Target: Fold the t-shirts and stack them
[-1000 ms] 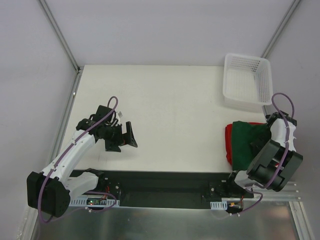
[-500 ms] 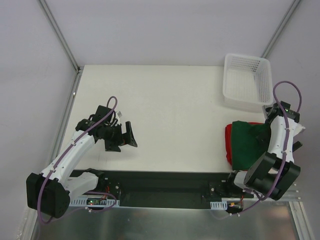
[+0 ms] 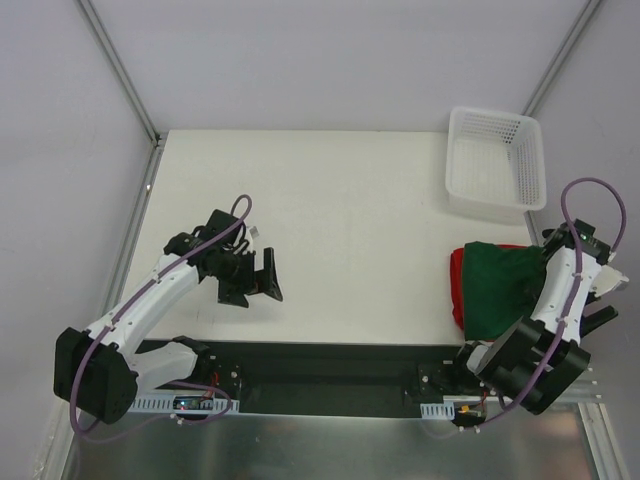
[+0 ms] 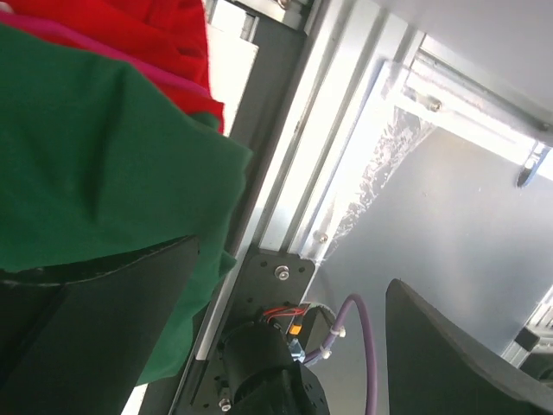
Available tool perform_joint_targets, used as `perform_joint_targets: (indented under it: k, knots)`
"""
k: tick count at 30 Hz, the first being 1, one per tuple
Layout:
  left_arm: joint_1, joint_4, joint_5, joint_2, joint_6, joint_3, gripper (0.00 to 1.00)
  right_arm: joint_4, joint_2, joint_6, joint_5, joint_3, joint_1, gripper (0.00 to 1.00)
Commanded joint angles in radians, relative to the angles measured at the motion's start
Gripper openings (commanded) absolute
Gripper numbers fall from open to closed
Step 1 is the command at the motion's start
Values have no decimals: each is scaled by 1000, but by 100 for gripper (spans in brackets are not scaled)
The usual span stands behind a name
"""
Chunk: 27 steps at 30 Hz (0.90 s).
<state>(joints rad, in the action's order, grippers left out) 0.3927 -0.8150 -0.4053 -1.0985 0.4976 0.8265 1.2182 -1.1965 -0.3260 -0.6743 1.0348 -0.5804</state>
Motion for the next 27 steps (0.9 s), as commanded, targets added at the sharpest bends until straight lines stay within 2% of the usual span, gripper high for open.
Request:
perform_joint_targets:
  k: [1, 6, 27]
  knots:
    - [40, -36, -3, -17, -17, 46, 99, 0, 12, -13, -4, -18, -50, 96]
    - [66, -42, -4, -27, -17, 53, 99, -63, -43, 2, 54, -56, -127, 96]
    - [75, -42, 13, -69, -24, 88, 99, -126, -265, 13, 67, -39, -213, 96]
